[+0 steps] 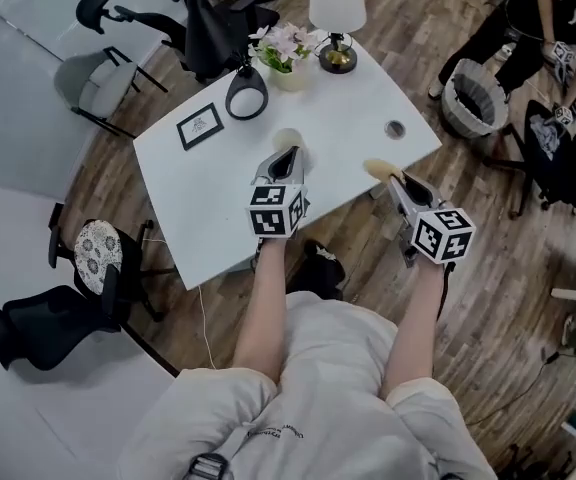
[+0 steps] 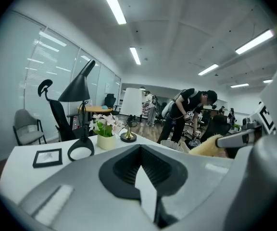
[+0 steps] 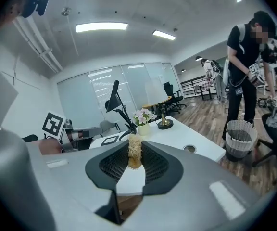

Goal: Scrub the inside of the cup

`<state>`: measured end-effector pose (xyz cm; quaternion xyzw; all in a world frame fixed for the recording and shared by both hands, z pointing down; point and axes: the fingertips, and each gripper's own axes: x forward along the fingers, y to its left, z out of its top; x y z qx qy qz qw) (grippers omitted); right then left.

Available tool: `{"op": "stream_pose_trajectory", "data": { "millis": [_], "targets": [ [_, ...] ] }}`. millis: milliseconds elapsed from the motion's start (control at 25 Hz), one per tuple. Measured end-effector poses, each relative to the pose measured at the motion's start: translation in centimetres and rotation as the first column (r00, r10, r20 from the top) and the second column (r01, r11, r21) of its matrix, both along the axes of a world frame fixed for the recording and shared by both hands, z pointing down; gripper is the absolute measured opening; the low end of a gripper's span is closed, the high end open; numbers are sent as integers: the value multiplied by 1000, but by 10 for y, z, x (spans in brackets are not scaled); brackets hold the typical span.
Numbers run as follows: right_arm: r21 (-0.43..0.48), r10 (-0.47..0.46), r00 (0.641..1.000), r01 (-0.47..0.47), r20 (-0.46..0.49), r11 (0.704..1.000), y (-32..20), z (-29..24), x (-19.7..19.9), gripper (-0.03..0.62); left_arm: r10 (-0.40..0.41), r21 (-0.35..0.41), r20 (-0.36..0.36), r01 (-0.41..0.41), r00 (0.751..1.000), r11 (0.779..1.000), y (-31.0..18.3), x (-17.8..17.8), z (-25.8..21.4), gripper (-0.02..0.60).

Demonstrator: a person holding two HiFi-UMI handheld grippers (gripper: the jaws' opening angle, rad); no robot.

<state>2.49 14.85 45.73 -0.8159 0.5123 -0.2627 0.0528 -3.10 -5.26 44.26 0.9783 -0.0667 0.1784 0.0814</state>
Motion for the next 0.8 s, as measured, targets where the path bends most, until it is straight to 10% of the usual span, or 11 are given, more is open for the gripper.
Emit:
{"op": "stream_pose_trajectory", "data": {
  "millis": [360,800],
  "targets": [
    [-115,-204,978,198,-48,973,-108,-17,62,100,-68,20,-25,69,997,997,-72,48,-23,2],
    [-212,-455,890,440,-26,873,-229,21,55,100,-67,35,20,66,998,997,-116,28,25,2]
  ]
}}
